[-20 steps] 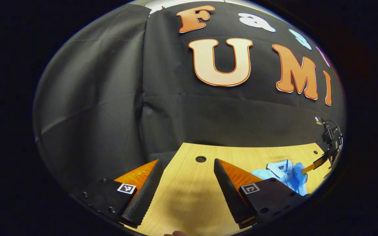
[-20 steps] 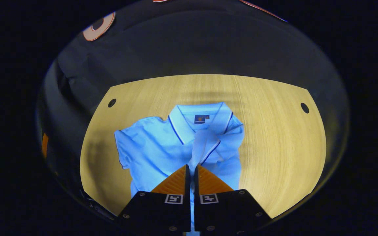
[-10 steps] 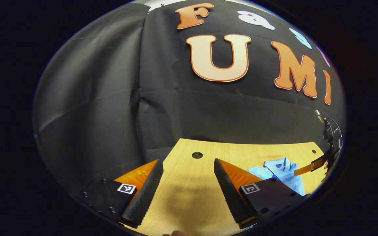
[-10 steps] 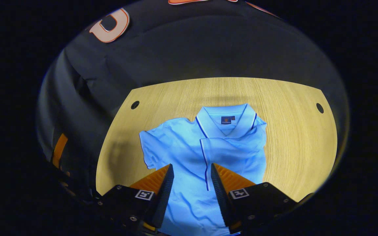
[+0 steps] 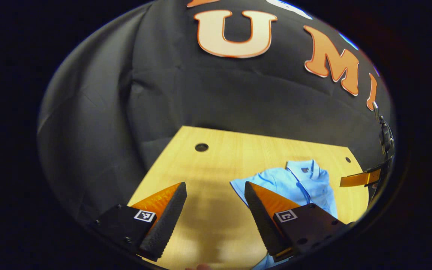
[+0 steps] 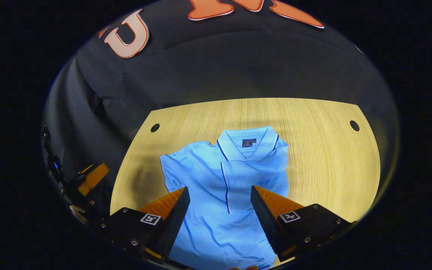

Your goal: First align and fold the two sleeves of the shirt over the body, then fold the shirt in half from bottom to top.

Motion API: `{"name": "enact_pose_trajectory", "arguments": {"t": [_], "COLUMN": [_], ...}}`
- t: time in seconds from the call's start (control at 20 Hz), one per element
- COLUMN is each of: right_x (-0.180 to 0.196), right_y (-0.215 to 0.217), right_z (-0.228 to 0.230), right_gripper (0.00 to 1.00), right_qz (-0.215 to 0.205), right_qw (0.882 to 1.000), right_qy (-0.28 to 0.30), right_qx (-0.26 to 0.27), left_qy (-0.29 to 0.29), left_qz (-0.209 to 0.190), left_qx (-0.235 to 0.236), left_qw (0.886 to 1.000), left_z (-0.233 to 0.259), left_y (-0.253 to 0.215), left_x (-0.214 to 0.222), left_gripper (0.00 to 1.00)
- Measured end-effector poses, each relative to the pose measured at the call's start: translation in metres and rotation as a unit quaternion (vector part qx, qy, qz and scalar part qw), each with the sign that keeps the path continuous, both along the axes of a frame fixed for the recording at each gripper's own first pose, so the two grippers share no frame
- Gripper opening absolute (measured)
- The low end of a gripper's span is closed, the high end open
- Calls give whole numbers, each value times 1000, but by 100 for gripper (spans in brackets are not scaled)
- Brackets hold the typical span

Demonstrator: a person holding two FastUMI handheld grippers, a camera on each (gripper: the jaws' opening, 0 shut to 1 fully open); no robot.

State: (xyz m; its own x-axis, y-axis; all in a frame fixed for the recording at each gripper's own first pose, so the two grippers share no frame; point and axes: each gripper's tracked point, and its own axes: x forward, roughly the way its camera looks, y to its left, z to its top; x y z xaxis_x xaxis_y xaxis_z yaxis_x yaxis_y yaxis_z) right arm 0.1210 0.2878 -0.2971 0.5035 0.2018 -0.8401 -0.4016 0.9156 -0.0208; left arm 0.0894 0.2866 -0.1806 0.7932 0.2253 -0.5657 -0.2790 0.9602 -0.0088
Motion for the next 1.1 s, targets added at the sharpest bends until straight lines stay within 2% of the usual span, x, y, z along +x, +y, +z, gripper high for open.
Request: {"name": "enact_pose_trajectory", "arguments": {"t": [0.35,0.7,0.95,1.1], "right_x": [-9,-11,-18,-21], "right_y": [-43,-104,-140,-154], "right_z": [21,36,27,22], "right_gripper": [98,98,98,98], "right_qz": [-28,-78,-110,-120], "right_qw": [999,995,991,990], "right_qy": [6,10,28,34], "right_qx": [42,65,67,64], "left_qy": [100,214,257,266], "left_qz": [-9,2,29,35], "left_qx": [-61,-90,-109,-102], "left_qw": [993,973,960,958], "left_z": [-40,-111,-150,-159], "left_y": [-23,-45,-52,-48], "left_x": [48,69,72,76], "left_gripper": [100,100,100,100]}}
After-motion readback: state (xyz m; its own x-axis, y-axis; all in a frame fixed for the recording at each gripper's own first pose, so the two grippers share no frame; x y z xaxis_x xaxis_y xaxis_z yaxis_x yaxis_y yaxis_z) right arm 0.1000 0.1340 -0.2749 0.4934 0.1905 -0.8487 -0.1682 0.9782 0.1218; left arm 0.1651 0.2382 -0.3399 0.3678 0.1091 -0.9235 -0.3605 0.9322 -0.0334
